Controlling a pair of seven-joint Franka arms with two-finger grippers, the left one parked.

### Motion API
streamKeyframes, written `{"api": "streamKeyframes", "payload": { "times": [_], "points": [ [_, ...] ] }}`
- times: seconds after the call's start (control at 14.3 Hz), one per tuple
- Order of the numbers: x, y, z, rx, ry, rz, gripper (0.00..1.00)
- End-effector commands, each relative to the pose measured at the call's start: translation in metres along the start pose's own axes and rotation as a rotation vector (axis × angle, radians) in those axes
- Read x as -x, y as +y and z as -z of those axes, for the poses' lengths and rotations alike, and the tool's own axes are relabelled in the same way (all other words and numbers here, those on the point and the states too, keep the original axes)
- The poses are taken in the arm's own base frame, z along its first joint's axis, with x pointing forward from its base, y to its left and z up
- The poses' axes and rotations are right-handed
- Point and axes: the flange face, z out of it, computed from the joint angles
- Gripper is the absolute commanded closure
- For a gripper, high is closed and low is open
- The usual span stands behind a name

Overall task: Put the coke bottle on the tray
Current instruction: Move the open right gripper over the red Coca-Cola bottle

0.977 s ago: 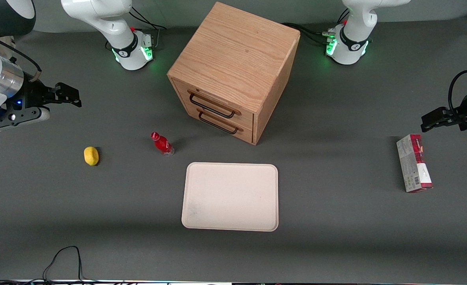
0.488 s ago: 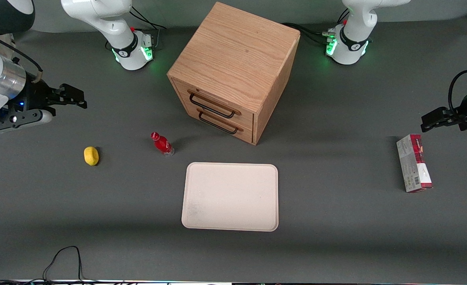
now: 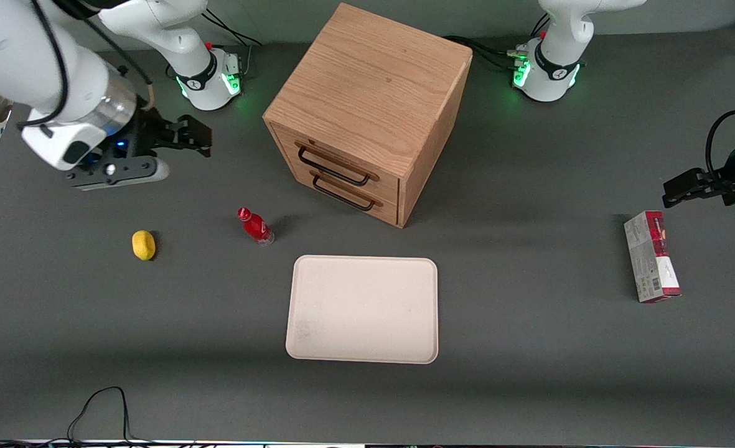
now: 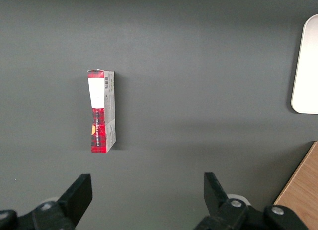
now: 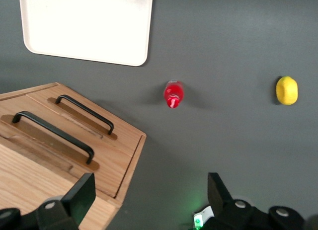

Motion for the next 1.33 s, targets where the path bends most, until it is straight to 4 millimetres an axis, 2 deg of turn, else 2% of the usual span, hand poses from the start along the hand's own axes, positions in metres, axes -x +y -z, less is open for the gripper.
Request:
{"api": "streamKeyframes", "payload": {
  "times": [0.0,0.35,0.63,0.84,1.26],
  "points": [
    [-0.003,0.004,0.003,-0.022,-0.028,-0.035,0.0],
    [-0.005,0.005,-0.011,-0.004,-0.057,-0.042,0.0],
    [-0.009,0.009,-0.036,0.015,-0.097,-0.052,0.0],
    [-0.013,0.013,-0.074,0.017,-0.101,-0.062,0.01],
    [-0.011,0.016,-0.177,0.024,0.001,-0.062,0.01]
  ]
}}
